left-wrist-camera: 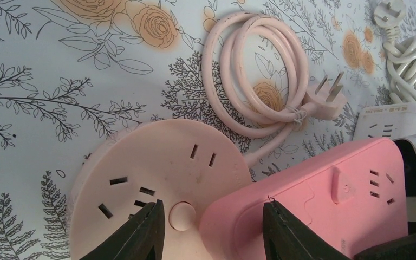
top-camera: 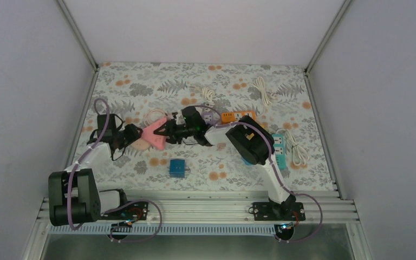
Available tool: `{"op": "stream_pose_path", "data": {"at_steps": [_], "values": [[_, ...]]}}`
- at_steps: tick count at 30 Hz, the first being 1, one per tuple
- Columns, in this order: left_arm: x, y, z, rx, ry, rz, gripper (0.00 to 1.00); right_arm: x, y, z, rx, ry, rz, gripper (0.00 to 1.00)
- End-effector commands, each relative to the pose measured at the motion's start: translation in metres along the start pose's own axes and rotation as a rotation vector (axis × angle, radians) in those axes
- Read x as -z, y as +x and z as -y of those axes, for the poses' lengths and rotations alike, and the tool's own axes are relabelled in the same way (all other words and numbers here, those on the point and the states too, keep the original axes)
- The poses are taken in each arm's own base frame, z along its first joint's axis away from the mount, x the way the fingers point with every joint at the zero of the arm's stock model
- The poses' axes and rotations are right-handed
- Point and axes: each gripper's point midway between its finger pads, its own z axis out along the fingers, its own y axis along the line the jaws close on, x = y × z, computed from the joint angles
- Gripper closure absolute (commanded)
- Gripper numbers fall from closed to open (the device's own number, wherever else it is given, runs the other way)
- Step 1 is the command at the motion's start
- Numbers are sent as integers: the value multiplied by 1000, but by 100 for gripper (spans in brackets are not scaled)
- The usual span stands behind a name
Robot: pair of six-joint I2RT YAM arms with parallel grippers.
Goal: Insert the plug
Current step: Insert the plug into the socket.
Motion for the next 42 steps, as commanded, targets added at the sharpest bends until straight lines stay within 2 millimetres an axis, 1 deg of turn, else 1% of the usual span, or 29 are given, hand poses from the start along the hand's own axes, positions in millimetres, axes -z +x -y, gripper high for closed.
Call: {"op": "stream_pose_path", "data": {"at_steps": [1,4,9,12,13,16,18,22,27,29,31,36,38,40,42], "values": [[-5,6,-6,-3,-18,-13,54,3,25,106,-301,317,36,62],[-7,9,-8,0,-19,-19,54,1,25,111,-302,344,62,60],[-6,13,-7,6,-10,-21,58,0,22,131,-269,370,64,61],[-7,17,-8,8,-14,-29,62,3,18,142,-243,388,67,62],[-8,20,-9,9,-14,-35,65,4,18,144,-238,393,71,62],[-12,28,-12,17,-18,-55,74,6,18,152,-232,403,75,60],[-14,35,-15,23,-24,-70,76,7,17,157,-236,409,77,57],[-17,49,-22,41,-51,-97,79,8,14,161,-223,404,89,52],[-18,62,-29,42,-87,-110,82,9,5,157,-169,402,111,53],[-17,62,-28,38,-86,-103,82,9,3,156,-135,412,111,54],[-13,57,-23,30,-77,-88,81,9,3,161,-128,420,106,55],[0,41,-4,2,-36,-49,66,9,3,169,-79,436,98,57],[5,36,3,-11,-20,-40,62,9,1,170,-47,445,97,58],[8,36,5,-17,-17,-45,61,9,0,171,-29,450,97,58],[8,38,3,-16,-26,-49,61,10,-1,173,-26,453,100,58]]}}
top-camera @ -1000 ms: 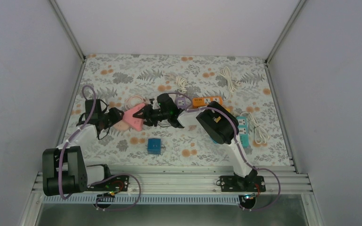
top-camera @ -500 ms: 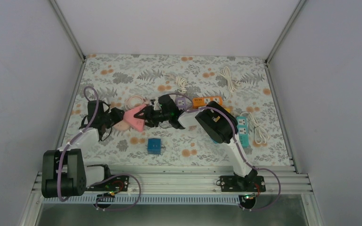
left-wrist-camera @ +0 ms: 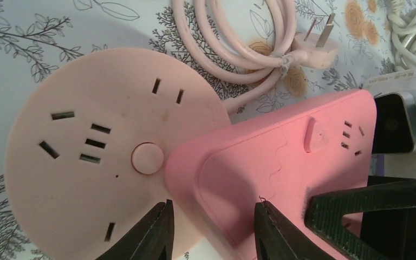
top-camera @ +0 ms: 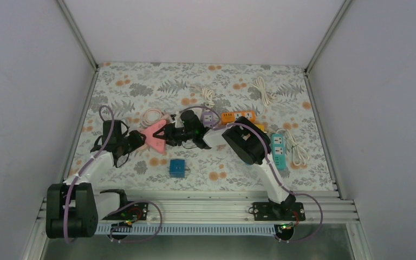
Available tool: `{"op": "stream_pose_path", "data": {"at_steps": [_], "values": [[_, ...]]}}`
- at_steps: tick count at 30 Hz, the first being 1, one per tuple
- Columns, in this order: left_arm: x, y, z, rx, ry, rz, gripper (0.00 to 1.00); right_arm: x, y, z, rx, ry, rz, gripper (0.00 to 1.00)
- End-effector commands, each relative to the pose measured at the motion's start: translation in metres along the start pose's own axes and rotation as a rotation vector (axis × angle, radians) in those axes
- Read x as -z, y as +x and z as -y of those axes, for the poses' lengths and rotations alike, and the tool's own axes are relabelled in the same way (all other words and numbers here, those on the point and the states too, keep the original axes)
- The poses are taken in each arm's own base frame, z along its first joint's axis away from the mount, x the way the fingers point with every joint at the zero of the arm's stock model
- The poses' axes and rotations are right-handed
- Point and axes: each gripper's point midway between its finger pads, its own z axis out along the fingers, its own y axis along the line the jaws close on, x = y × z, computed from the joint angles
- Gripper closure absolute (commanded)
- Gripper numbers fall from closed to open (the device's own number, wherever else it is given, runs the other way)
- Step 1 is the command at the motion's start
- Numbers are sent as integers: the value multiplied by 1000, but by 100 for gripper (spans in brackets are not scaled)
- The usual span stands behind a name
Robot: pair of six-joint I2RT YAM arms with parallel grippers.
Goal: Insert the plug
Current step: Insert the plug into the socket.
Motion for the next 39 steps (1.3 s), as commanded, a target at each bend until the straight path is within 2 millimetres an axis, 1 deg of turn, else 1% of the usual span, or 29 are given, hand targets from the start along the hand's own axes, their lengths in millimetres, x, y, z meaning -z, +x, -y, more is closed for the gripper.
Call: {"op": "stream_pose_path", "data": {"at_steps": [1,4,6,9,12,14,17,19,20,22,24,27,30,33,35,39], "values": [[4,11,-4,4,-26,-49,64,12,29,148,-175,419,8,58],[-1,14,-10,16,-42,-61,70,12,29,149,-179,416,3,57],[-3,12,-11,23,-51,-57,71,12,29,147,-178,414,3,57],[0,1,-4,8,-45,-38,71,14,25,140,-169,406,12,54],[12,-19,5,-10,-61,20,64,18,16,128,-148,393,34,45],[19,-30,6,-19,-86,57,58,19,9,115,-121,376,51,37],[17,-38,5,-27,-104,67,51,19,-2,89,-62,318,56,26],[11,-38,5,-32,-103,48,51,20,-6,64,-17,252,48,21],[8,-37,4,-30,-100,41,51,21,-8,54,0,237,51,18],[4,-36,3,-31,-102,35,52,26,-11,41,26,229,63,15],[2,-35,1,-33,-104,28,57,31,-13,33,36,239,76,13],[-2,-31,-1,-41,-105,9,60,40,-18,30,50,284,116,11],[-5,-24,-4,-49,-104,-10,60,51,-23,25,88,309,161,10],[-10,-20,-3,-43,-83,-27,61,56,-25,18,132,318,180,11],[-14,-16,-3,-33,-66,-41,66,57,-25,16,148,318,174,12],[-21,-3,-19,-15,-112,-67,74,58,-23,13,179,339,169,14]]}}
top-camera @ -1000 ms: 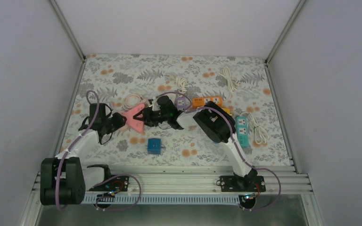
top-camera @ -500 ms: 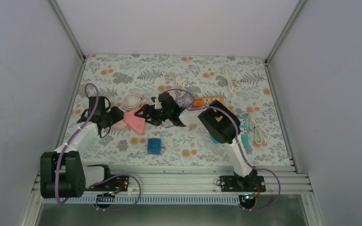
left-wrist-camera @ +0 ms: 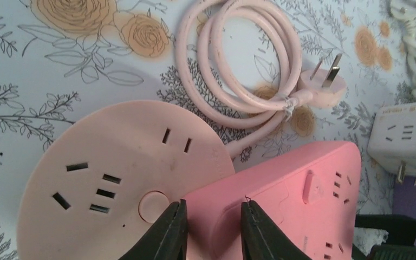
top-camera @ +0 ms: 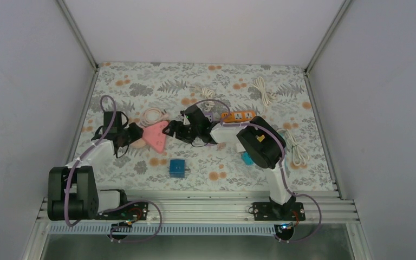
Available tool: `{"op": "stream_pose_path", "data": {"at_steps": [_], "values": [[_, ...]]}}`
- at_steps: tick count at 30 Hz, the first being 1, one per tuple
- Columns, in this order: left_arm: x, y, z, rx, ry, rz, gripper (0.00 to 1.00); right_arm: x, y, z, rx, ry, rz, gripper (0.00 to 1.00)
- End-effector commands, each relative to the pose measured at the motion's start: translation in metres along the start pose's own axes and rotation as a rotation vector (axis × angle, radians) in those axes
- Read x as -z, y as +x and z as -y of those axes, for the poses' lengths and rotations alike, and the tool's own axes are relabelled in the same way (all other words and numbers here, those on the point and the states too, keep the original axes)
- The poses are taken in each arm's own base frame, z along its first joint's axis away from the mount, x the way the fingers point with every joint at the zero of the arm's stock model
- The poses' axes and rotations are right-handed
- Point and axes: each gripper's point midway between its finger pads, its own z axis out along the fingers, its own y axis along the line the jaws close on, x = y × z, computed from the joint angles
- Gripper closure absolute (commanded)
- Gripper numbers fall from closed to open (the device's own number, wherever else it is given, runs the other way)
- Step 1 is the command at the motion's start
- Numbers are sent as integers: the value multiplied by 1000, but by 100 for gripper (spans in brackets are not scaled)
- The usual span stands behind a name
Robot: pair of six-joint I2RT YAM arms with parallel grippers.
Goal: Insert the plug
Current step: Insert the plug into the socket.
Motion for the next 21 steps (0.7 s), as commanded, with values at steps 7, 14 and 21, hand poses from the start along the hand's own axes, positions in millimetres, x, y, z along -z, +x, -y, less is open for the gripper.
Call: {"op": "stream_pose_path", "data": {"at_steps": [7,14,21], "values": [[-20,50,-37,71,-78,-100,84,10,-6,2,108,114,43,16],[-26,87,-46,92,-80,-170,89,0,-1,7,129,161,15,18],[-25,103,-31,79,-23,-216,89,24,-19,-3,157,224,109,20]]}}
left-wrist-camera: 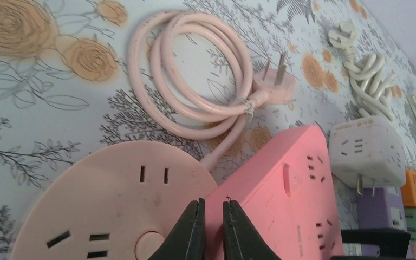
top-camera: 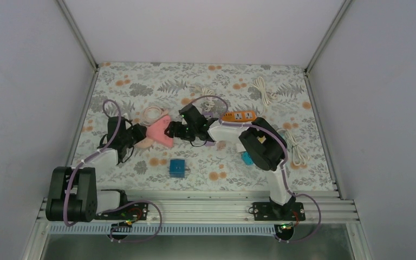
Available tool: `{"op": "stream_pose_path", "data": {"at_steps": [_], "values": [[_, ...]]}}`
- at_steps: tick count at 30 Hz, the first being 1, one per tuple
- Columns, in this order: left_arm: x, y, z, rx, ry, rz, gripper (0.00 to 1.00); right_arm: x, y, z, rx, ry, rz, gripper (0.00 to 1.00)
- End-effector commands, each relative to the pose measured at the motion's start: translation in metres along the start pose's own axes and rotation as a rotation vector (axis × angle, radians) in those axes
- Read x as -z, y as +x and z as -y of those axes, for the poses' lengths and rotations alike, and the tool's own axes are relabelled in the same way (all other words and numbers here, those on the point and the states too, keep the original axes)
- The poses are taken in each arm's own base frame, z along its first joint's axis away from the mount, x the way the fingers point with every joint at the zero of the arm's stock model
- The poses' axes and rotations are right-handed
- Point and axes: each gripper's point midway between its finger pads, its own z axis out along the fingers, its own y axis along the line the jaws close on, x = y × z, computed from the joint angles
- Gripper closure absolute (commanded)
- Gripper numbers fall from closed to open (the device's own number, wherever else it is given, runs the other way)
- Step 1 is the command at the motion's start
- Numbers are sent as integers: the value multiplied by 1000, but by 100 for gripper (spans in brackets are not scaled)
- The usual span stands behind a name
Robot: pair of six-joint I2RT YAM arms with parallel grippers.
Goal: Insert the plug
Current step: Insert the plug into the socket.
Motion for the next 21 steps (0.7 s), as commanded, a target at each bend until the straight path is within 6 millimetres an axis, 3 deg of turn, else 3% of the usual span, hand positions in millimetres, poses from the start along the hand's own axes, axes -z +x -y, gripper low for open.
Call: {"op": "stream_pose_path", "data": {"at_steps": [1,7,11,16,21], "values": [[9,101,-44,95,-153,-345,89,27,-21,-4,40,86,103,20],[13,92,-20,39,-70,-362,81,77,-43,-11,68,159,236,19],[15,84,-11,31,-50,-361,74,113,-44,-21,146,191,261,18],[19,56,7,30,-32,-294,61,159,-21,-30,243,240,259,14],[33,24,25,-14,-46,-230,52,187,11,-22,195,273,252,13]]}}
